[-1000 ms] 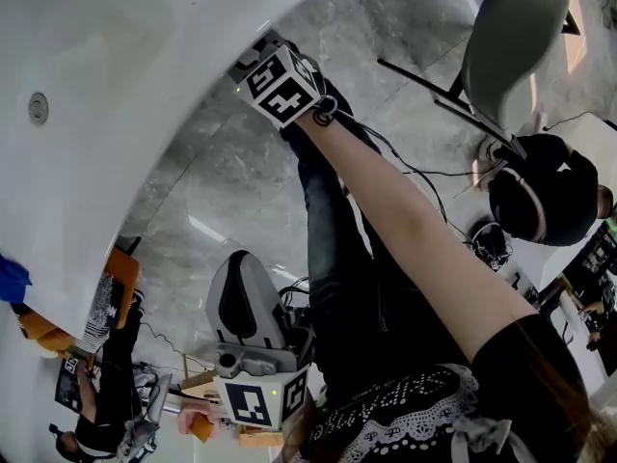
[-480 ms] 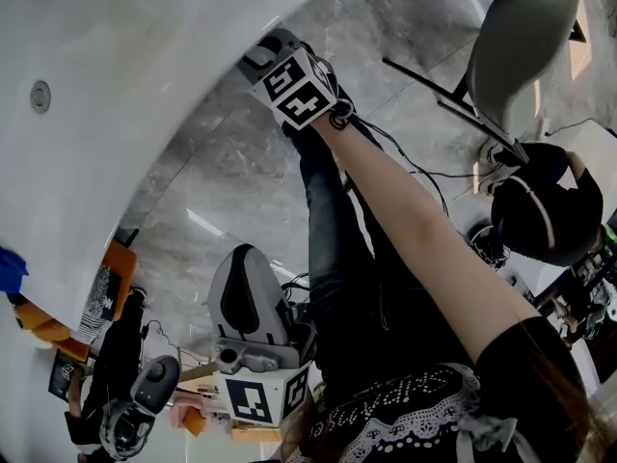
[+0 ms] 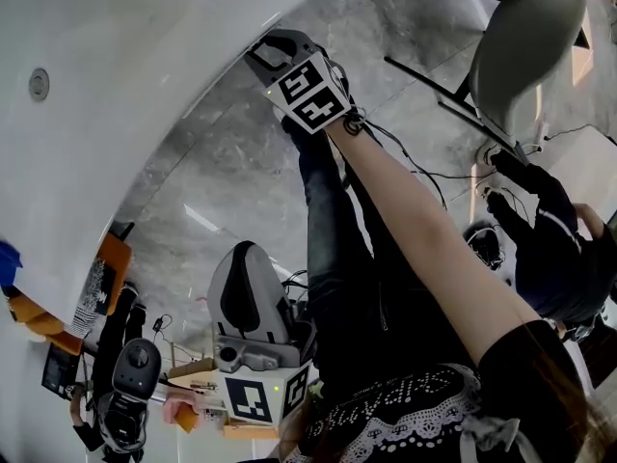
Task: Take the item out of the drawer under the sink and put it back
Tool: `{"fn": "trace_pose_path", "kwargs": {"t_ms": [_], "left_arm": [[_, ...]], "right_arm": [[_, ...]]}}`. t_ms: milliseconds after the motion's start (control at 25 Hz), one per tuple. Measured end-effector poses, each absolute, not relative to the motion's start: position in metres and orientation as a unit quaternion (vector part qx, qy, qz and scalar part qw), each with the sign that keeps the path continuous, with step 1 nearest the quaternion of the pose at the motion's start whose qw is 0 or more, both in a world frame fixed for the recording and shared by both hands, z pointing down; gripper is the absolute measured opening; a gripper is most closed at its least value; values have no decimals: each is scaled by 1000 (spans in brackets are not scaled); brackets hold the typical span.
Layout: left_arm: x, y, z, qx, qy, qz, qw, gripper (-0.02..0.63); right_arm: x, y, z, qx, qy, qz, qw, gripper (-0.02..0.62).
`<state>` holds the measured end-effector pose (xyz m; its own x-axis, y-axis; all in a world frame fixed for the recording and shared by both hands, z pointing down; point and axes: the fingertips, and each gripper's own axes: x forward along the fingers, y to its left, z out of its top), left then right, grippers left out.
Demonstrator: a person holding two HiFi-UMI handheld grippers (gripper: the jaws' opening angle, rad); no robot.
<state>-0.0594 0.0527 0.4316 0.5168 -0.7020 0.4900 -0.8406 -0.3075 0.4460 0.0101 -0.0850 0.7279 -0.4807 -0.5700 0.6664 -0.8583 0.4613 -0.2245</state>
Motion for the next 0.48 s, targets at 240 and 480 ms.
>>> {"fn": "trace_pose_path", "kwargs": {"t_ms": [240, 480], "left_arm": [[-61, 53, 431, 802, -484, 100, 336, 3], [-61, 54, 432, 802, -485, 101, 334, 3]], "right_arm": [[14, -75, 729, 439, -814, 278, 261, 130], [17, -69, 729, 440, -815, 279, 254, 130]]}}
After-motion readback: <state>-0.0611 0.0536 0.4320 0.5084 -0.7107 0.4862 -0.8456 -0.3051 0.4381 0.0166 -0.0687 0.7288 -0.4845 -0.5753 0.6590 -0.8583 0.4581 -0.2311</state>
